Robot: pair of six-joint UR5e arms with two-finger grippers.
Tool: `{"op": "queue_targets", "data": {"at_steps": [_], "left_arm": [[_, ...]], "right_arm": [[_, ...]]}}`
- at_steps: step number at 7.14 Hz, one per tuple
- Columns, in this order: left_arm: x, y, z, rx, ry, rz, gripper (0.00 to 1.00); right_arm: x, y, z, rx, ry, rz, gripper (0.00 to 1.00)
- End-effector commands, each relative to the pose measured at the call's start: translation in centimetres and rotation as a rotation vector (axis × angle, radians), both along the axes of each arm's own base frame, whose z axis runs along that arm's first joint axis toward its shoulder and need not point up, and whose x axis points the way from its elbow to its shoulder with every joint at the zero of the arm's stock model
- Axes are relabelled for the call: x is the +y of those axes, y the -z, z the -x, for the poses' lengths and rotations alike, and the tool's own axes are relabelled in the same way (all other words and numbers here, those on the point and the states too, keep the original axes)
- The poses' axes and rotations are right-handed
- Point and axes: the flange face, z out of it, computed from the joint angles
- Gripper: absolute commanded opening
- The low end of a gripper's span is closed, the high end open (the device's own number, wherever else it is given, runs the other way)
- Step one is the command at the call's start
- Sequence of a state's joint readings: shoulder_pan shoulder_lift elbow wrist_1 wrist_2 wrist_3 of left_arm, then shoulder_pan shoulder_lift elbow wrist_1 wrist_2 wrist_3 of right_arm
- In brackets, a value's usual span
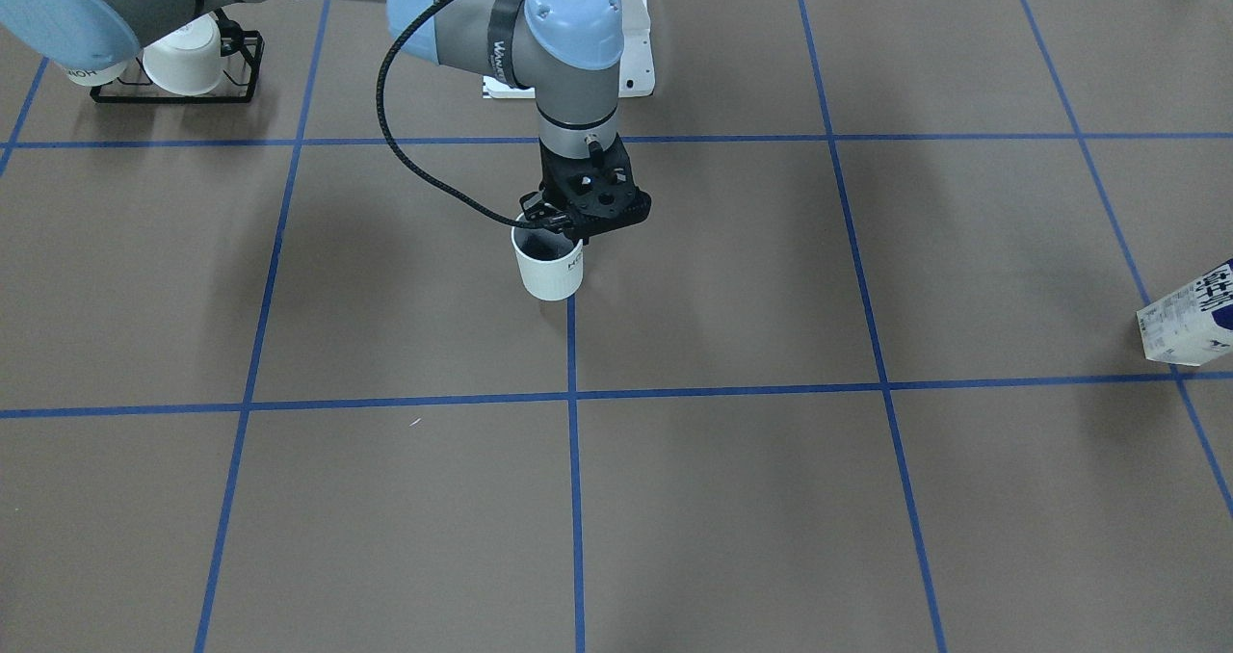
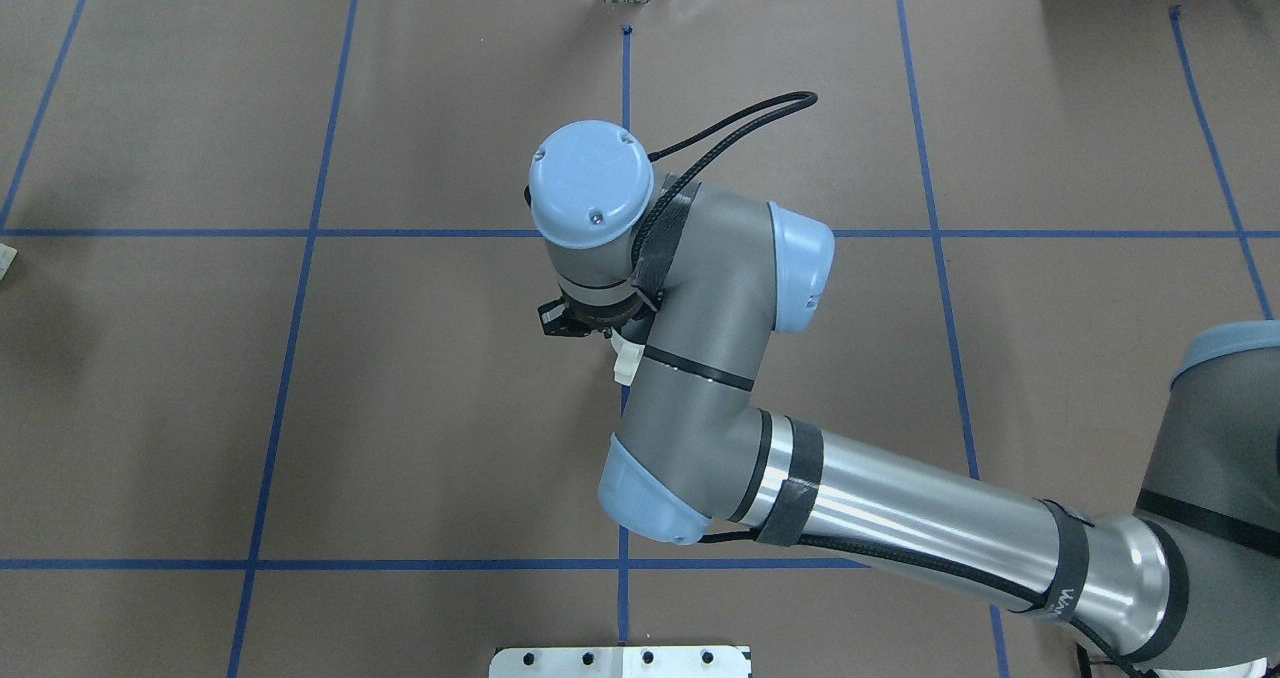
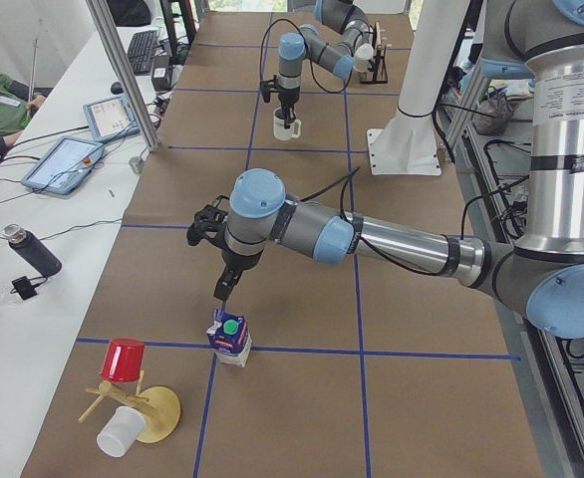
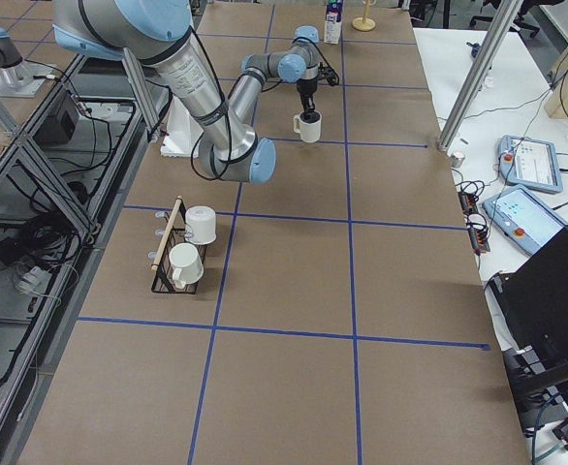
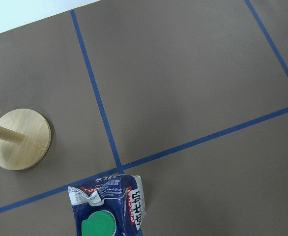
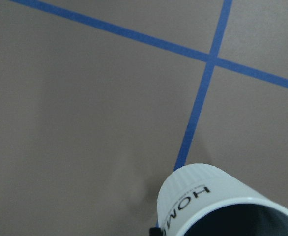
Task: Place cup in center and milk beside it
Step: 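Carry the white mug with the right gripper to the table's center square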
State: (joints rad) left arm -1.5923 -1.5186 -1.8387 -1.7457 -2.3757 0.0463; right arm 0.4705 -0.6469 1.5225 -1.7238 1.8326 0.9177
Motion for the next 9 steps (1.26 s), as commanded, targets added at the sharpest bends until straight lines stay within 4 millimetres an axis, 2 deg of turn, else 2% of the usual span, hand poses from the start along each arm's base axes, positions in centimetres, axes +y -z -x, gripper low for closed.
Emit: {"op": "queue_targets", "data": {"at_steps": [1, 3, 4, 5, 6, 7, 8, 9], "left_arm": [[0.0, -0.2, 0.0, 0.006, 0.012, 0.017, 0.99], [0.0, -0.1, -0.1, 0.006, 0.01, 0.016, 0.99], [0.0, -0.1, -0.1, 0.006, 0.01, 0.016, 0.99], [-0.1, -0.1, -0.1, 0.004, 0.011, 0.016, 0.99], [0.0, -0.2, -0.1, 0.006, 0.01, 0.017, 0.99], [0.0, -0.2, -0.1, 0.006, 0.01, 0.017, 0.99], [0.0, -0.2, -0.1, 0.006, 0.01, 0.017, 0.99], [-0.1, -0.5, -0.1, 0.006, 0.01, 0.023, 0.99]], "right_arm": [[1.2, -1.2, 2.6, 0.034, 0.029, 0.0, 0.0], [1.4, -1.9, 3.5, 0.03, 0.028, 0.006, 0.0], [1.4, -1.5, 3.5, 0.006, 0.024, 0.001, 0.17], [1.4, -1.4, 3.5, -0.011, 0.0, 0.012, 0.8], [1.3, -0.8, 3.2, -0.017, -0.018, -0.005, 1.0], [0.6, 0.5, 1.7, -0.046, -0.032, -0.021, 1.0], [-0.6, 2.6, -1.3, -0.093, -0.054, -0.04, 1.0], [-2.8, 3.6, -4.5, -0.13, -0.07, -0.024, 1.0]]}}
